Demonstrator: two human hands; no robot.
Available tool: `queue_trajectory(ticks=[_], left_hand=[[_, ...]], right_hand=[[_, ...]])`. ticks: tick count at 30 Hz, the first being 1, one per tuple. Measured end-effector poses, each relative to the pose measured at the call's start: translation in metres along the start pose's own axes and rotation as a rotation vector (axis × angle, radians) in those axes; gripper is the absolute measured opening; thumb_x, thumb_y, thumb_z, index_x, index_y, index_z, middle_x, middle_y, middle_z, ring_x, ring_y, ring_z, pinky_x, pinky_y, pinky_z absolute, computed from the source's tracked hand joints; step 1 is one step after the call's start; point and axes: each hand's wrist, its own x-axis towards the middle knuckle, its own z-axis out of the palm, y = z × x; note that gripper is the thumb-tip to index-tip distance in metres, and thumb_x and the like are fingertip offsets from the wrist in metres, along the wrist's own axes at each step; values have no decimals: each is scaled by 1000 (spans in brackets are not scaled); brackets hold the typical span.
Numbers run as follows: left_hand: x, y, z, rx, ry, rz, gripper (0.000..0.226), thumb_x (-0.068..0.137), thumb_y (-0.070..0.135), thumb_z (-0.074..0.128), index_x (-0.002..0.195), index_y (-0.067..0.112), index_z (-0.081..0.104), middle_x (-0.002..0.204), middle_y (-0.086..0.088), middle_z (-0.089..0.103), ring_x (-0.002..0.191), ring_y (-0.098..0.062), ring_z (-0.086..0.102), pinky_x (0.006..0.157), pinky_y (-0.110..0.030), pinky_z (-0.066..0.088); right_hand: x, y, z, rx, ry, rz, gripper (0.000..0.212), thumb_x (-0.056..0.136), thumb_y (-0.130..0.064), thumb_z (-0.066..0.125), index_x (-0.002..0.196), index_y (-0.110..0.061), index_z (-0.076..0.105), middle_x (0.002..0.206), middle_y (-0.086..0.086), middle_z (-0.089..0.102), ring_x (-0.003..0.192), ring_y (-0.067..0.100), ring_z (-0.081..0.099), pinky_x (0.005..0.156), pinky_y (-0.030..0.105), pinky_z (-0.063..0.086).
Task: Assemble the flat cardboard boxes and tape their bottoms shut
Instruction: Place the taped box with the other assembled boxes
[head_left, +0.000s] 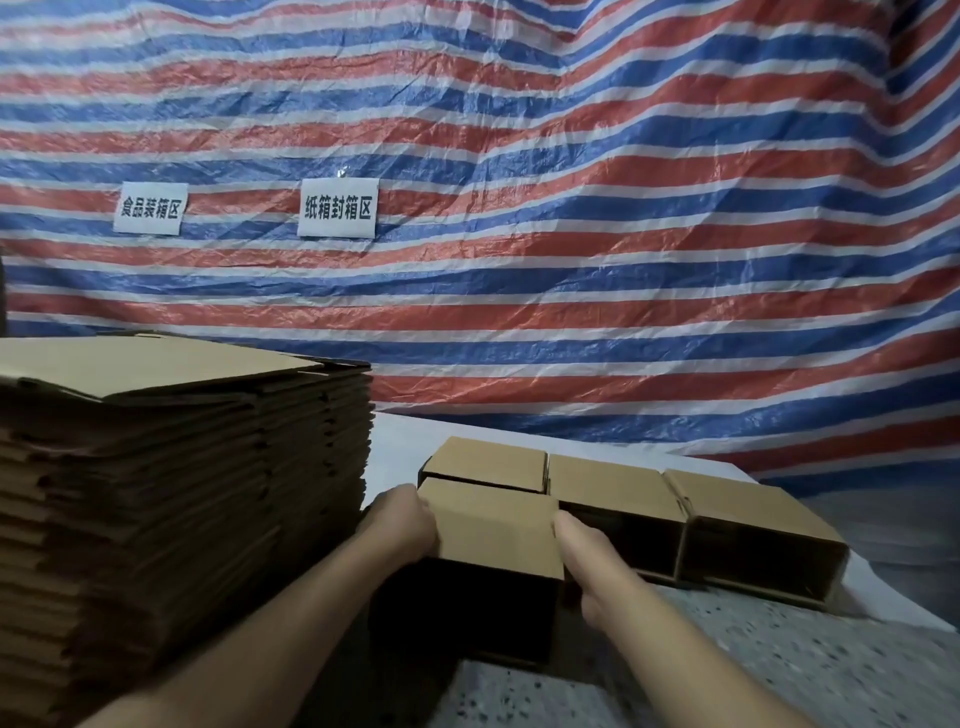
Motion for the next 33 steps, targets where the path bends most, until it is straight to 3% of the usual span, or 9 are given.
queue_trajectory(ticks=[3, 7, 11, 15, 18, 21, 24, 28, 33], left_hand=[[11, 1, -4, 1, 52, 95, 8, 94, 12, 51, 90, 11, 59, 99, -13, 65, 89, -29, 60, 69, -25, 39], [9, 6, -10, 37, 107, 110, 28, 86, 5, 52, 65, 19, 39, 69, 3, 46, 68, -19, 48, 60, -26, 37], [-11, 24, -19, 46, 300, 270, 14, 88, 6, 43, 77, 15, 46, 79, 0, 49, 74, -23, 51, 61, -32, 35], [-54, 56, -56, 42, 470, 513, 23, 101, 30, 39, 92, 16, 54, 87, 1, 55, 82, -21, 53, 66, -31, 34], [-80, 72, -105, 183, 513, 574, 22, 100, 32, 40, 87, 17, 51, 86, 0, 56, 78, -20, 52, 65, -32, 40], [-102, 67, -160, 385, 461, 478, 20, 99, 29, 41, 86, 16, 48, 82, -1, 50, 77, -21, 49, 67, -34, 38], [-119, 47, -201, 642, 344, 287, 23, 98, 31, 44, 109, 15, 57, 97, -3, 56, 92, -24, 54, 76, -38, 38], [-136, 17, -230, 816, 195, 88, 56, 98, 56, 39, 138, 17, 45, 137, -9, 52, 123, -31, 50, 99, -46, 39], [-156, -4, -237, 748, 160, 55, 69, 95, 64, 35, 141, 13, 43, 139, -9, 53, 121, -29, 54, 95, -41, 49]], right_hand=[[7, -2, 7, -38, -28, 7, 42, 99, -28, 46, 133, -7, 57, 129, 11, 62, 115, 30, 56, 93, 36, 42], [5, -1, 11, -70, -37, 10, 47, 99, -24, 44, 142, -8, 50, 138, 11, 57, 125, 31, 51, 100, 39, 39], [-9, -4, 3, -84, -43, -5, 52, 99, -34, 45, 142, -6, 50, 142, 13, 55, 127, 33, 51, 106, 42, 43], [-38, -24, -14, -189, 33, -129, 51, 100, -37, 47, 141, -7, 50, 141, 13, 54, 114, 29, 53, 97, 38, 44], [-65, -44, -23, -277, 60, -237, 43, 102, -33, 44, 134, -7, 57, 136, 14, 59, 118, 33, 55, 99, 40, 45], [-97, -60, -30, -344, 136, -328, 34, 101, -34, 43, 112, -6, 59, 112, 10, 62, 99, 27, 58, 88, 35, 49], [-134, -72, -39, -413, 228, -405, 26, 99, -35, 43, 84, -15, 49, 81, 2, 52, 67, 16, 47, 59, 27, 34], [-166, -79, -48, -425, 202, -462, 31, 98, -33, 46, 73, -15, 42, 65, 0, 43, 61, 19, 43, 58, 33, 30], [-200, -78, -62, -506, 191, -482, 33, 99, -34, 45, 73, -15, 43, 70, 0, 47, 66, 17, 46, 58, 32, 32]])
